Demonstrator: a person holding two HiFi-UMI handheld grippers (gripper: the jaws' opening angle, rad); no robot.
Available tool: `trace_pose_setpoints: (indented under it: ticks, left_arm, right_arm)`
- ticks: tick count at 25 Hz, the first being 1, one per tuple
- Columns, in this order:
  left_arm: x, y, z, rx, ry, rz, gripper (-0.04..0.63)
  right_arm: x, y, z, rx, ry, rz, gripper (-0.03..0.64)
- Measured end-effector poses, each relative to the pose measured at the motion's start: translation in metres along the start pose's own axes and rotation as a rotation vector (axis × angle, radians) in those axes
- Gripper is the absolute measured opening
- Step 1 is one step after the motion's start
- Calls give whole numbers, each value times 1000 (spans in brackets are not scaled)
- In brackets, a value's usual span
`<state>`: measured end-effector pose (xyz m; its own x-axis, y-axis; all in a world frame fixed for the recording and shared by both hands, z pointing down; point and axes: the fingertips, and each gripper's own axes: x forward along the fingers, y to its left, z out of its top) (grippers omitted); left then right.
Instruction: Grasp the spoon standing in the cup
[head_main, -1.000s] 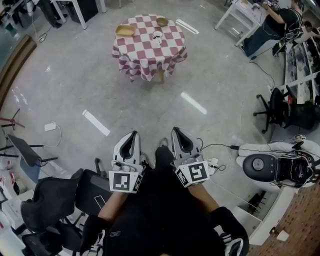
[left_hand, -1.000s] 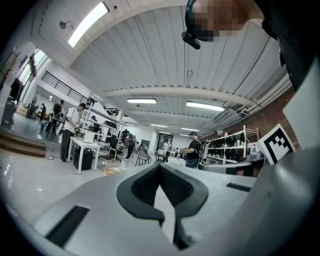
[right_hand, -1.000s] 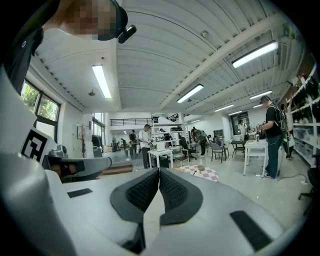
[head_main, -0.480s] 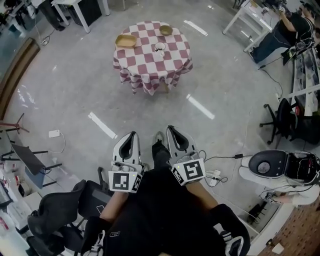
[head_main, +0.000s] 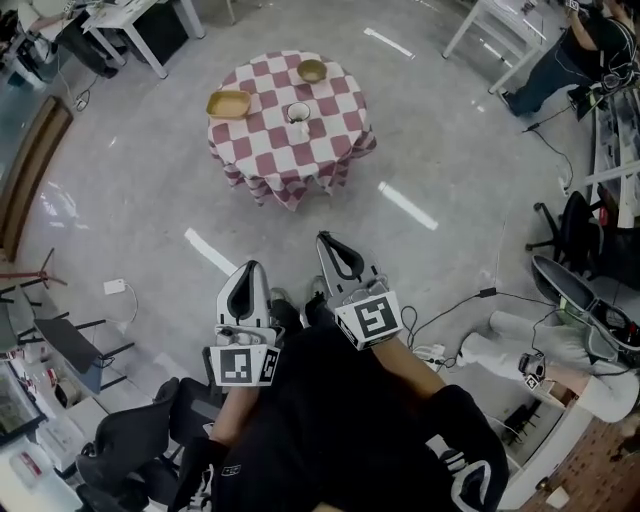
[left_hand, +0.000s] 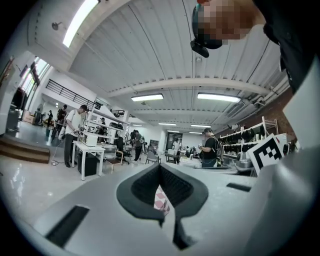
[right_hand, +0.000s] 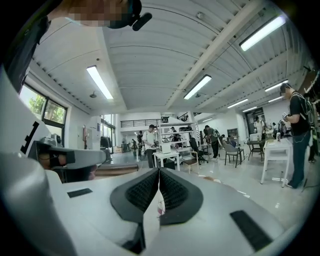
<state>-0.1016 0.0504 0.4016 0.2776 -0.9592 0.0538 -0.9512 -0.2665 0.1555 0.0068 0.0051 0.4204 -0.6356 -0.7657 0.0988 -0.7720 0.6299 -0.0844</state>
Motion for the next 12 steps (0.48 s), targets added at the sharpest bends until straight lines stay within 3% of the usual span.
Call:
trace_pose_setpoints:
  ticks: [8,12]
  left_arm:
    - [57,15,-16,-18,54,-16,5]
    - [98,35,-10,-14,44,-41,5]
  right_arm:
    - [45,-52,-17,32,42,-55,26]
    - [78,-74,-22,27,68,-86,28]
